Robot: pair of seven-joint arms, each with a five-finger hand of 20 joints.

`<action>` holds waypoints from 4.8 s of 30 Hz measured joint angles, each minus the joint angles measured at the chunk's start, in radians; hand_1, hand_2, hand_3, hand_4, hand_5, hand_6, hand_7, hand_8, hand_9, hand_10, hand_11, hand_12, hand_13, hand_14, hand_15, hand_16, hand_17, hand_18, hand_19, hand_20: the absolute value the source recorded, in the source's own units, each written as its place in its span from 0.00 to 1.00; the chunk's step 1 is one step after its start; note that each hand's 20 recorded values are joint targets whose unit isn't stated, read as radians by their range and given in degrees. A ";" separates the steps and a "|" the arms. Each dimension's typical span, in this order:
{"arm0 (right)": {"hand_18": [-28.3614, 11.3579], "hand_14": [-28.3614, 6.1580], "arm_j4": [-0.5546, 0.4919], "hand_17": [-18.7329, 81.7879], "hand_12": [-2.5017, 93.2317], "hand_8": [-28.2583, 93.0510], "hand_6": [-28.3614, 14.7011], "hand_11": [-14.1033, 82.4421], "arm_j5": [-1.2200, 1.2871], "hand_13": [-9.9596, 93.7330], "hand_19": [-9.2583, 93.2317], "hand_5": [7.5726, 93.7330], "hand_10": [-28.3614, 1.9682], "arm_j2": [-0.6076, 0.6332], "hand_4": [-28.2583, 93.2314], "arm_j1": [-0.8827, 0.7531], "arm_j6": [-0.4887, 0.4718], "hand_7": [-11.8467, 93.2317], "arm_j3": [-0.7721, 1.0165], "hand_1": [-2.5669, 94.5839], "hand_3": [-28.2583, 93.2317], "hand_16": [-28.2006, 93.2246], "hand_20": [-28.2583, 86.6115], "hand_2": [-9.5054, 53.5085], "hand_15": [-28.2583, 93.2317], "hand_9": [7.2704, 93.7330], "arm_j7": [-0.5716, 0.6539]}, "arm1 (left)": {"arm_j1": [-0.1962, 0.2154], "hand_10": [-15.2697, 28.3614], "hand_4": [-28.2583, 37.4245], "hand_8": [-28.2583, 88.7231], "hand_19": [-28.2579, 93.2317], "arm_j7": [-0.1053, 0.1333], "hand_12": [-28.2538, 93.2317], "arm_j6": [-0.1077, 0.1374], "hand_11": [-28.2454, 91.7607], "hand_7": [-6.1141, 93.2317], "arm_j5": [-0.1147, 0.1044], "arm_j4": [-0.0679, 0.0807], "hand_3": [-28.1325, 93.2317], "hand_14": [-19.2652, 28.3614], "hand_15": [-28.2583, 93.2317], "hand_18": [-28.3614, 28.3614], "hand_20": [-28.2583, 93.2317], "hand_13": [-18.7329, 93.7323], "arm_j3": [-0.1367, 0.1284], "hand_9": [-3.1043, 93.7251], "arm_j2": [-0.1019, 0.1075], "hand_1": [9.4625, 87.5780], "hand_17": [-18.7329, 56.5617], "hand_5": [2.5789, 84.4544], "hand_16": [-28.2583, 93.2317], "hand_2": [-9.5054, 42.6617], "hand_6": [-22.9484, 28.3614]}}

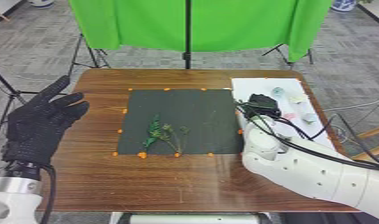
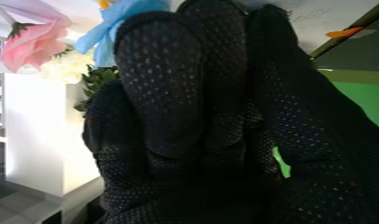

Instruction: Arrange flowers

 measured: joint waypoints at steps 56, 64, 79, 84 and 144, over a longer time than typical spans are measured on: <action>0.19 0.65 -0.257 0.74 0.24 0.34 0.58 0.54 -0.089 0.98 1.00 0.96 0.66 -0.085 0.03 -0.170 0.019 0.30 0.069 0.59 0.83 0.40 0.59 0.00 0.72 1.00 -0.018 | 0.025 0.85 0.09 0.15 0.73 -0.026 0.33 0.009 0.52 0.21 0.007 -0.013 0.89 1.00 0.74 0.94 0.44 0.40 -0.029 0.40 0.000 0.17 0.17 0.41 0.13 0.32 0.61; 0.20 0.65 -0.264 0.74 0.22 0.33 0.60 0.56 -0.080 0.98 1.00 0.95 0.66 -0.102 0.03 -0.198 -0.004 0.31 0.079 0.58 0.81 0.40 0.59 0.00 0.72 1.00 -0.020 | 0.016 0.85 0.09 0.15 0.73 -0.039 0.33 0.009 0.52 0.21 0.009 -0.012 0.89 1.00 0.74 0.94 0.44 0.40 -0.027 0.40 0.001 0.17 0.17 0.41 0.13 0.32 0.61; 0.20 0.66 -0.270 0.75 0.20 0.31 0.61 0.56 -0.069 0.98 1.00 0.95 0.65 -0.116 0.03 -0.198 -0.001 0.30 0.077 0.56 0.80 0.40 0.59 0.00 0.71 1.00 -0.027 | 0.015 0.85 0.09 0.15 0.73 -0.037 0.33 0.010 0.52 0.21 0.010 -0.012 0.89 1.00 0.74 0.94 0.44 0.40 -0.027 0.39 0.002 0.17 0.17 0.41 0.13 0.32 0.61; 0.20 0.66 -0.273 0.75 0.20 0.31 0.61 0.55 -0.069 0.98 1.00 0.94 0.65 -0.112 0.03 -0.190 0.010 0.30 0.070 0.55 0.80 0.40 0.59 0.00 0.71 1.00 -0.026 | 0.029 0.85 0.09 0.15 0.73 -0.030 0.33 0.012 0.52 0.21 0.010 -0.014 0.89 1.00 0.74 0.94 0.44 0.40 -0.030 0.40 0.002 0.17 0.17 0.41 0.13 0.32 0.61; 0.21 0.52 -0.257 0.67 0.17 0.14 0.61 0.36 0.104 0.87 1.00 0.43 0.37 0.200 0.04 -0.342 0.022 0.22 0.386 0.41 0.85 0.35 0.30 0.00 0.63 0.79 -0.007 | -0.047 0.85 0.09 0.15 0.73 -0.025 0.33 0.012 0.52 0.21 0.012 -0.003 0.89 1.00 0.74 0.94 0.44 0.40 0.036 0.39 0.025 0.17 0.17 0.41 0.13 0.32 0.62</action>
